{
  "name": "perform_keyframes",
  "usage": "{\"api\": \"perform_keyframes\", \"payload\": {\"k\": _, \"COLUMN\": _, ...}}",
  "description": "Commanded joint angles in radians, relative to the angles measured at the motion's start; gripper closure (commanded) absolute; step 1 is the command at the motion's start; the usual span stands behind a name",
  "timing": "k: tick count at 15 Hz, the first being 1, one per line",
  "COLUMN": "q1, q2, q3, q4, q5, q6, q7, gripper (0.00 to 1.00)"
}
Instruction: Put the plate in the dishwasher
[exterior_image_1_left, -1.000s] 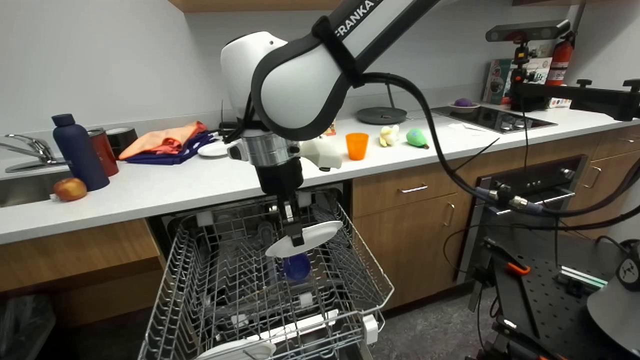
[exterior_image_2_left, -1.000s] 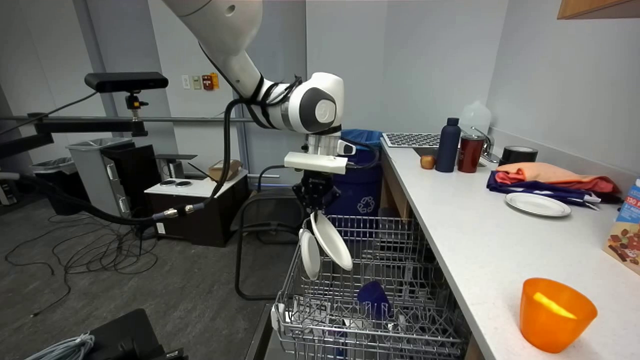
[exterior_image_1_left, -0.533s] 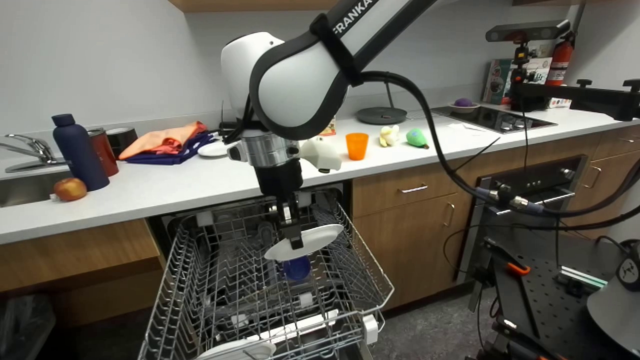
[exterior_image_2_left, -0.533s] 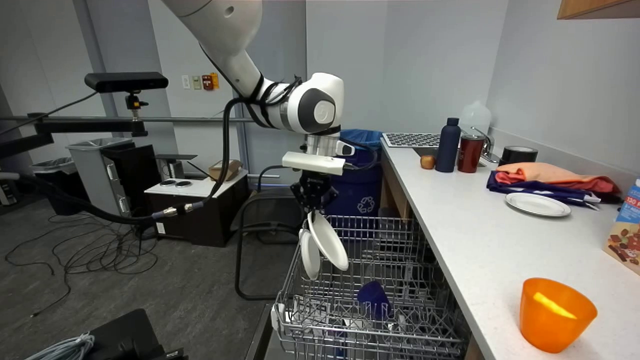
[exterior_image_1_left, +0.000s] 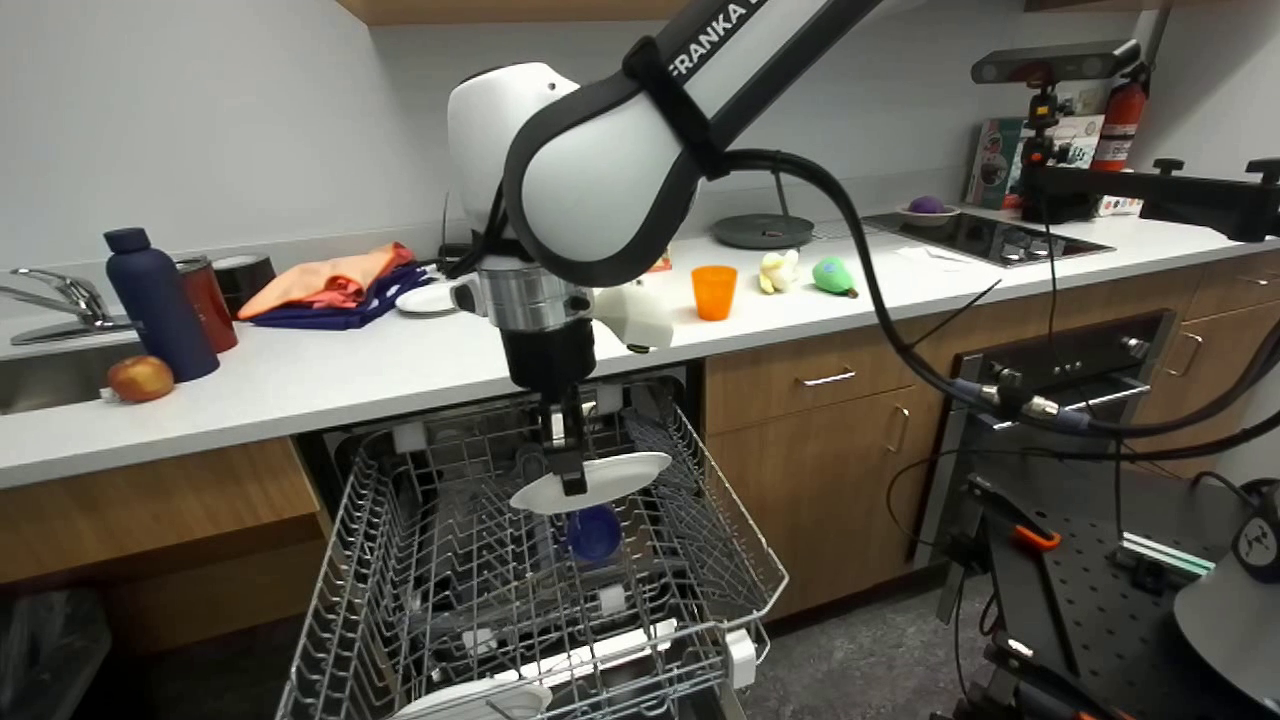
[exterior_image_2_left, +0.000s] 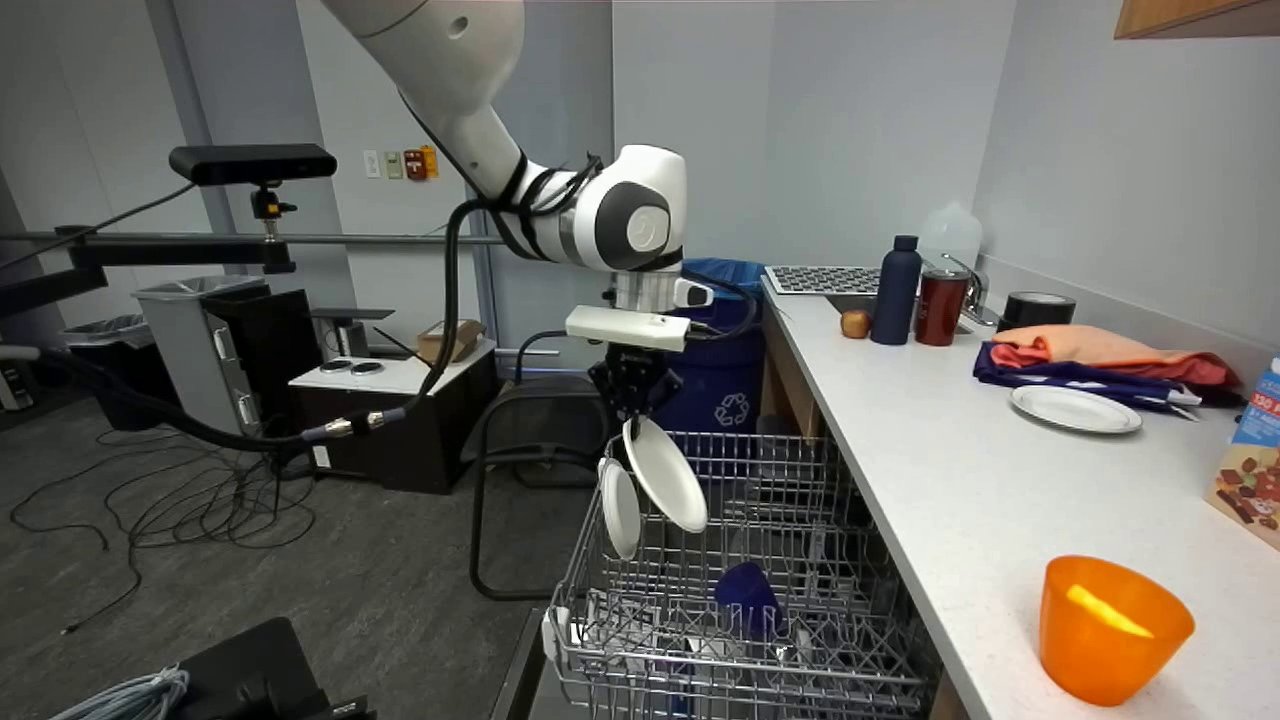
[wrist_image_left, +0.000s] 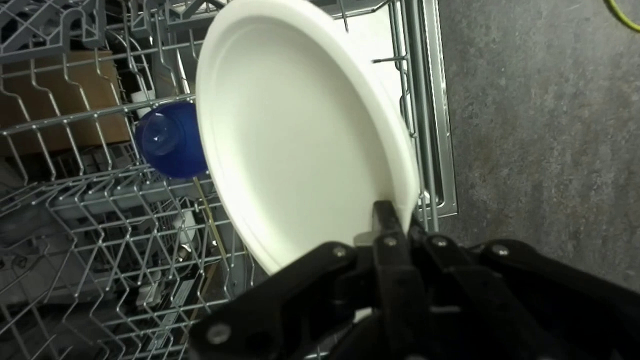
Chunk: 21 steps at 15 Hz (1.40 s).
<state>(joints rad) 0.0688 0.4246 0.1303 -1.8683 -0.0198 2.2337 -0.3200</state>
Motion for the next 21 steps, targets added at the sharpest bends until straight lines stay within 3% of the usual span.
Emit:
{"api": "perform_keyframes", "payload": {"k": 1, "q1": 0.005, "q2": 0.001, "q3": -0.006, "q4": -0.012, "q5": -0.019, "q6": 0.066, "q7": 0.025, "gripper": 0.99}}
{"api": "perform_keyframes", "payload": {"k": 21, "q1": -0.001, "q2": 0.007, "q3": 0.000, "q4": -0.011, "q5": -0.014, "q6": 0.069, "q7": 0.027, "gripper": 0.96}}
